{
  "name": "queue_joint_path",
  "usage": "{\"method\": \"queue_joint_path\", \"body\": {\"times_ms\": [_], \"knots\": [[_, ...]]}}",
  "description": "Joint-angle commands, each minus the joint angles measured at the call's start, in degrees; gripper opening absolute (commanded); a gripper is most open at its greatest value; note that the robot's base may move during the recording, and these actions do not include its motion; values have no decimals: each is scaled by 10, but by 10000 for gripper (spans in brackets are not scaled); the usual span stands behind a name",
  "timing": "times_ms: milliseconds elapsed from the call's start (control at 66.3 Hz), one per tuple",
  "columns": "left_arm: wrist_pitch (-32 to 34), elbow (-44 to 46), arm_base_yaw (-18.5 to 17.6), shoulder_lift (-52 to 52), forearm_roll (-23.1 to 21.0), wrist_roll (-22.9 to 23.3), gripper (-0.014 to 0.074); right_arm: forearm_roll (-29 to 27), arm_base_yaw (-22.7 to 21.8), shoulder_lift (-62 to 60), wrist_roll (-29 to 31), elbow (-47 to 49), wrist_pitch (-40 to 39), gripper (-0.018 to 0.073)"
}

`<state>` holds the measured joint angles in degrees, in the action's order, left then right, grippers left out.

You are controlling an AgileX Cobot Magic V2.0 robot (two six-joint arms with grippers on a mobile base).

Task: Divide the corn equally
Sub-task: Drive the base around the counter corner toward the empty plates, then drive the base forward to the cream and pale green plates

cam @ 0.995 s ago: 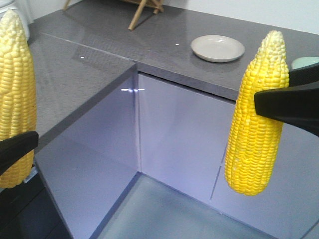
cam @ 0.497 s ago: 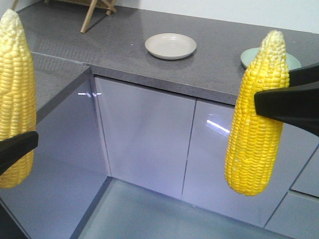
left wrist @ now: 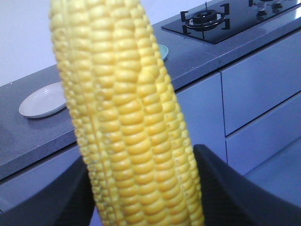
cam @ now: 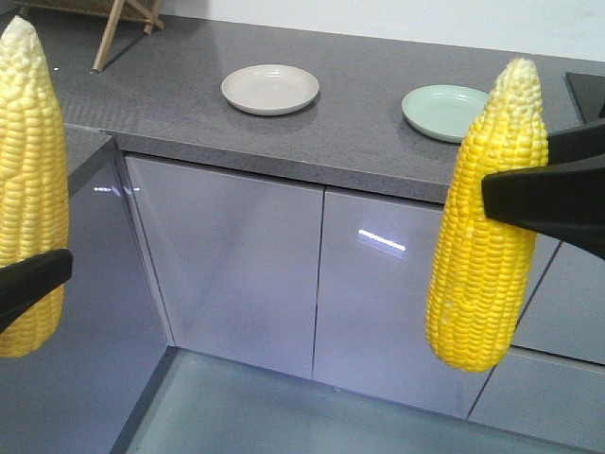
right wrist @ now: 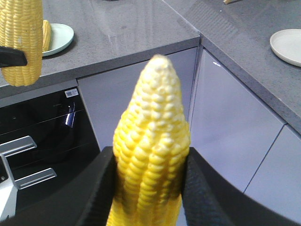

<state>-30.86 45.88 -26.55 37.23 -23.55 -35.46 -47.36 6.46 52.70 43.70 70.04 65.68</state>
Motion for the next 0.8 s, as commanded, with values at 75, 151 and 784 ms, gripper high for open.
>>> {"method": "queue_joint_path", "body": {"times_ms": [75,151,784], "knots": [[40,13,2,0,-14,1,323,-28,-4,-4,4,13,-30,204],[40,13,2,0,-14,1,323,-28,-4,-4,4,13,-30,204],[40,13,2,0,-14,1,323,-28,-4,-4,4,13,-30,204]]}}
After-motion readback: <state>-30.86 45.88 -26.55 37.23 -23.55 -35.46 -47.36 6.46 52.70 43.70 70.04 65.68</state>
